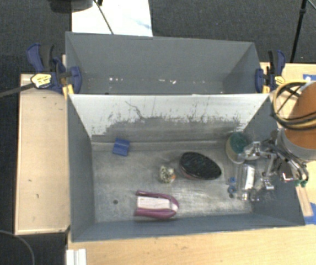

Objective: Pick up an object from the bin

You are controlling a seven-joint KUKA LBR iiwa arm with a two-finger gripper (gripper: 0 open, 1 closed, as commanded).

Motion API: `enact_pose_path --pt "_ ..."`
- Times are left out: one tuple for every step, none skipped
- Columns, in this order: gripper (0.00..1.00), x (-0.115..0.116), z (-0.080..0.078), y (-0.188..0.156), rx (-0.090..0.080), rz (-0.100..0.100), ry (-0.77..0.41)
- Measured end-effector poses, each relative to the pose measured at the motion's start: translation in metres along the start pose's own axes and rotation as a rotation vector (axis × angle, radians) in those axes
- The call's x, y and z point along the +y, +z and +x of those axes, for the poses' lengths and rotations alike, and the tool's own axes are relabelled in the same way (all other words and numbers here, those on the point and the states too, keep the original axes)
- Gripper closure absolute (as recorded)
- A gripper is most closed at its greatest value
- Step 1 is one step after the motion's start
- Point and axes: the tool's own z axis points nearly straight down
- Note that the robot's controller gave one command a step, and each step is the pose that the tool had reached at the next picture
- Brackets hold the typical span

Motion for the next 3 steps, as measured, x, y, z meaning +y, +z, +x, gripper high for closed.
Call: enact_pose_path --pt "0.0 0.061 -0.025 0.095 -0.005 -0.002 -0.02" --pt "0.0 0.145 -0.064 0.091 -0.009 -0.002 -0.23" --pt "1.0 0.142 -0.066 0.089 -0.014 0.0 -0.227"
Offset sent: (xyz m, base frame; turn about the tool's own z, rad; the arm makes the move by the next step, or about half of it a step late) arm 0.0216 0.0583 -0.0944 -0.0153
